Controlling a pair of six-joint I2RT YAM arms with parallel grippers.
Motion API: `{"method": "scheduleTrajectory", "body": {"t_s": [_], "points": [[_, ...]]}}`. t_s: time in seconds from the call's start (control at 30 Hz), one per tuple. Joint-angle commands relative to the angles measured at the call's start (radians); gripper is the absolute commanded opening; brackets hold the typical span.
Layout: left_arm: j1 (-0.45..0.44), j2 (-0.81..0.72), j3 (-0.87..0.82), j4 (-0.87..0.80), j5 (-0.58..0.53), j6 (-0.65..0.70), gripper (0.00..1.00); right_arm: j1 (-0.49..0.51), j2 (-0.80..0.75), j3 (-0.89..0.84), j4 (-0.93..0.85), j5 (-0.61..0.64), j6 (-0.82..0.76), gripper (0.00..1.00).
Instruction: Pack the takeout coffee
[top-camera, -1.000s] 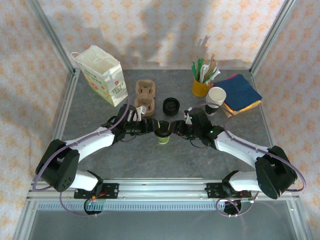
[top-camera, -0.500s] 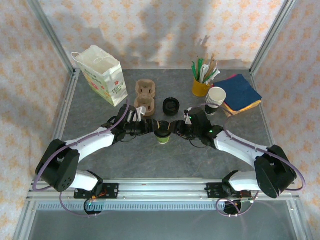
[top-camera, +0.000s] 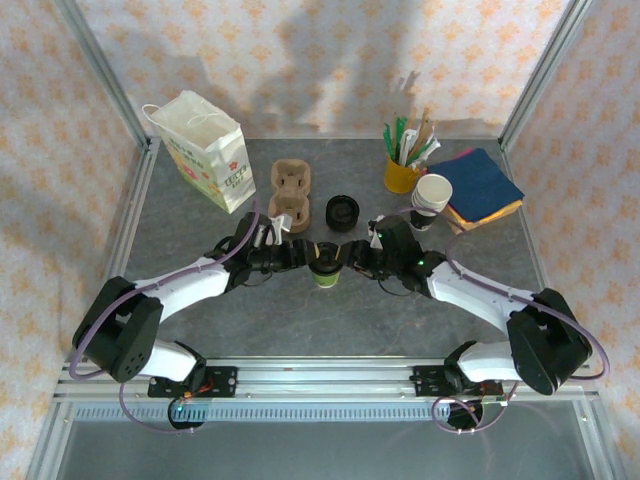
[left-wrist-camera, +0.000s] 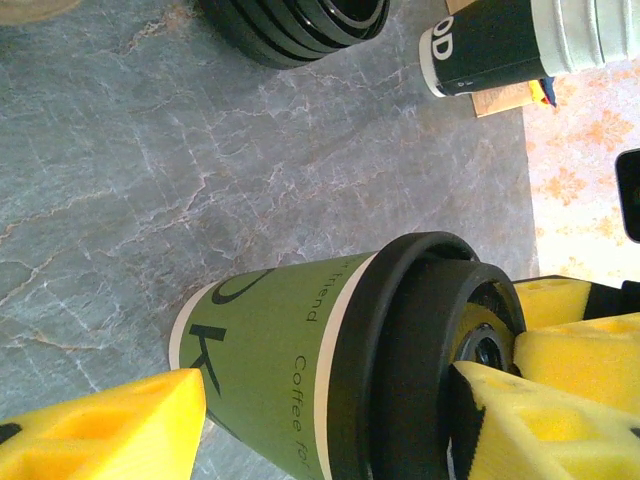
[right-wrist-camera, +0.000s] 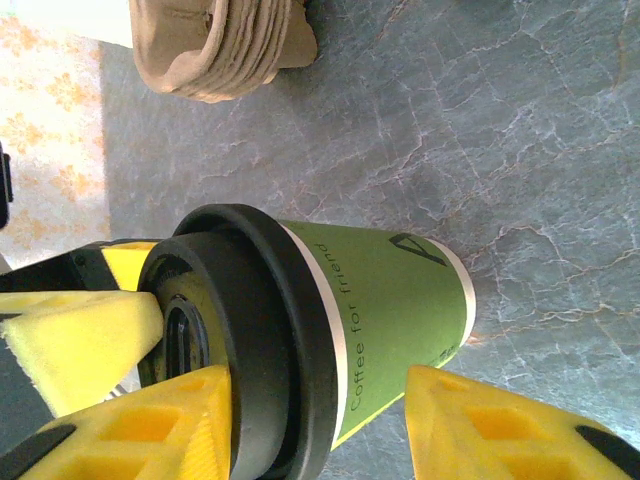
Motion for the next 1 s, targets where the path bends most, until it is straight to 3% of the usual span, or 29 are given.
{"method": "scheduleTrajectory", "body": {"t_s": [0.0,0.4,0.97], "points": [[-0.010,0.063,-0.063,-0.138,-0.075,0.019,0.64,-0.002,0.063,-0.068,-0.113,0.081,0.035,0.46],[-0.042,-0.004,-0.038,-0.126,-0.087,0.014,0.63,0.000,0.013,-0.085,-0.097,0.090,0.032,0.45],[-0.050,-0.097,0.076,-0.185,-0.130,0.040,0.63,0.015,-0.031,0.118,-0.159,0.026,-0.046,0.46]]}}
